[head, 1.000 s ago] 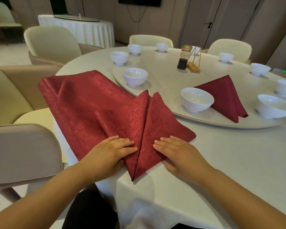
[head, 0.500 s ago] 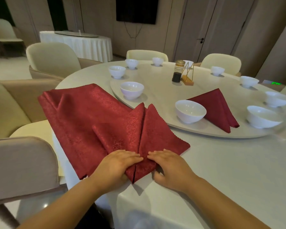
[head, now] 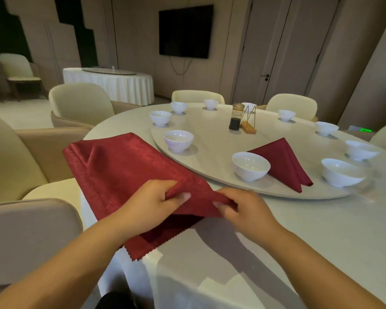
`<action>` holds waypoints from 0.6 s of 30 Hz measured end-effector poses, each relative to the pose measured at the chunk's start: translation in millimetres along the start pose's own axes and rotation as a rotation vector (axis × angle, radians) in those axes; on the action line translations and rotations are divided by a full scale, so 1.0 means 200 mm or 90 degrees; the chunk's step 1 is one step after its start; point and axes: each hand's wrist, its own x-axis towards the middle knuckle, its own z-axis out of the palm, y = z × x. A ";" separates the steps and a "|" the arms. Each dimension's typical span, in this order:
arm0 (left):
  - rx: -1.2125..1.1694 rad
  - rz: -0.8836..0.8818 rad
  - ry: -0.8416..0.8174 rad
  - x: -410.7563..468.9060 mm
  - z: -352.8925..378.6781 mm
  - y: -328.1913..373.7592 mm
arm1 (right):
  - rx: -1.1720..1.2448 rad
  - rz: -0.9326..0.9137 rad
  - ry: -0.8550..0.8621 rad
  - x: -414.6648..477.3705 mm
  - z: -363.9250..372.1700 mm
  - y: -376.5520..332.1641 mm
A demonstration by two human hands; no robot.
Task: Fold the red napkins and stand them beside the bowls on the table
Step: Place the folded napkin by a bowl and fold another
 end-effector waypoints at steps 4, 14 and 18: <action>-0.072 -0.033 0.022 0.05 -0.17 0.25 | 0.073 -0.017 -0.019 0.02 -0.24 -0.16; -0.379 -0.107 -0.071 0.22 -0.29 0.49 | 0.320 0.094 -0.061 0.04 -0.54 -0.31; -0.374 -0.265 -0.185 0.27 -0.07 0.21 | 0.319 0.255 -0.154 0.07 -0.34 -0.09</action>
